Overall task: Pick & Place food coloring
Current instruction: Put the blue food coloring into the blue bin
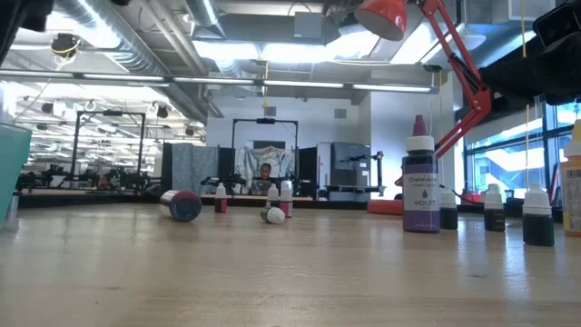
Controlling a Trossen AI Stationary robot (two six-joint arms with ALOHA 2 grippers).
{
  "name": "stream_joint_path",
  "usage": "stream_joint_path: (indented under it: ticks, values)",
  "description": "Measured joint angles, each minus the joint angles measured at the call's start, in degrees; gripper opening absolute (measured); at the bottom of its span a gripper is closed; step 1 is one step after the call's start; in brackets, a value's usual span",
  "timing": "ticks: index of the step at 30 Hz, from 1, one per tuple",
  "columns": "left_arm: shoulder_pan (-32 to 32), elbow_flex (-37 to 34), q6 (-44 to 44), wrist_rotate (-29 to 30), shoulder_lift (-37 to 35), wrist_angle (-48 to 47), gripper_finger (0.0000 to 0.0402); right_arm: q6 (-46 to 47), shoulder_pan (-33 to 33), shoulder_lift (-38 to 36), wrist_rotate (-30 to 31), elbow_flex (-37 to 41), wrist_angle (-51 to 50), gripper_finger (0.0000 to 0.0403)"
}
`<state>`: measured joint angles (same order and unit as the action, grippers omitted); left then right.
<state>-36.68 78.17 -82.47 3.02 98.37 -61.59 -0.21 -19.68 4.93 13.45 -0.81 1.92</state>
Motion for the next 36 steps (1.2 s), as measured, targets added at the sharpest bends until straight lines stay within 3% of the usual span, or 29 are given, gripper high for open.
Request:
stream_joint_path:
  ticks: [10,21,36]
  values:
    - [-3.15,-4.98,-10.88,-0.57,-0.07,2.1,0.0063,-0.02,0.0,0.0,0.01,0.01,0.02,0.0084]
    - [-3.41,-10.85,-11.49,0.57,-0.04,8.05,0.0064,-0.13,0.02,0.0,0.01,-0.01,0.03,0.0084]
    - [-3.39,-11.28,-11.33,1.86,-0.04,8.07,0.007,-0.26,0.0,0.0,0.01,-0.01,0.04,0.0084]
